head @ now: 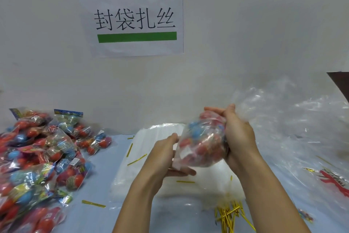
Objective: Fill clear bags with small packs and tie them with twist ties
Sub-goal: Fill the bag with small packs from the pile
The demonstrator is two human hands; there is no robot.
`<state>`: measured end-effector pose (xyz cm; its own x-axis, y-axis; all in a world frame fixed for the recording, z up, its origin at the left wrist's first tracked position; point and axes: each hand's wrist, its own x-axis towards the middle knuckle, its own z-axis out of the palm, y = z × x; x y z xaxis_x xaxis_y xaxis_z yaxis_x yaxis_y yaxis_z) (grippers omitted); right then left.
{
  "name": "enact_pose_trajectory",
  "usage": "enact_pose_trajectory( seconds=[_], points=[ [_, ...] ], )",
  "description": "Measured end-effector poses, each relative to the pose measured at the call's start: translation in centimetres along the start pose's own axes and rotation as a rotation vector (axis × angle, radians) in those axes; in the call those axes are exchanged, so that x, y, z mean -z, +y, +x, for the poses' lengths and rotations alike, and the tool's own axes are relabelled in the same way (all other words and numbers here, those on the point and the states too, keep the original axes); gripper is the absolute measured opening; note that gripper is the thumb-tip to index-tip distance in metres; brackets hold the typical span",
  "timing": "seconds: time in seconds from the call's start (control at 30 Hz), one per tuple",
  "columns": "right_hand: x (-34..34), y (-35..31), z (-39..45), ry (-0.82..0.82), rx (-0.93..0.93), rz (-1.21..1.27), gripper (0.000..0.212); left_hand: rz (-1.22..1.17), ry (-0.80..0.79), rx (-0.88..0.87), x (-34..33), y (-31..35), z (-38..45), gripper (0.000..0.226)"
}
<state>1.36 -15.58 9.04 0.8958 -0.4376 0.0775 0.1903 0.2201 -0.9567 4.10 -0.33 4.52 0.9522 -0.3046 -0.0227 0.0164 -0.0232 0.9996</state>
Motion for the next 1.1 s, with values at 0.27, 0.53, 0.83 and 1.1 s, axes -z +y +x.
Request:
enact_pose_trajectory(
  seconds=[0.27, 0.53, 0.83, 1.1],
  points=[
    [0.7, -0.3, 0.0, 0.206, -0.11, 0.239, 0.052, 0.145, -0.21, -0.438, -1.4, 0.3, -0.8, 0.104],
    [-0.4, -0.7, -1.3, -0.063, 0.149, -0.508, 0.049, -0.142, -0.047, -0.39, -0.2, 0.0, -0.6, 0.046],
    [1.6, -1.4, -1.1, -0.245, 0.163, -0.712, 0.066, 0.014, 0.092, -0.203, 0.5, 1.3, -1.2, 0.076],
    [-0.3, 0.6, -1.1, -0.539, 0.094, -0.814, 0.036, 0.388, -0.08, -0.415, 0.5, 4.2, -2.6, 0.028]
  ],
)
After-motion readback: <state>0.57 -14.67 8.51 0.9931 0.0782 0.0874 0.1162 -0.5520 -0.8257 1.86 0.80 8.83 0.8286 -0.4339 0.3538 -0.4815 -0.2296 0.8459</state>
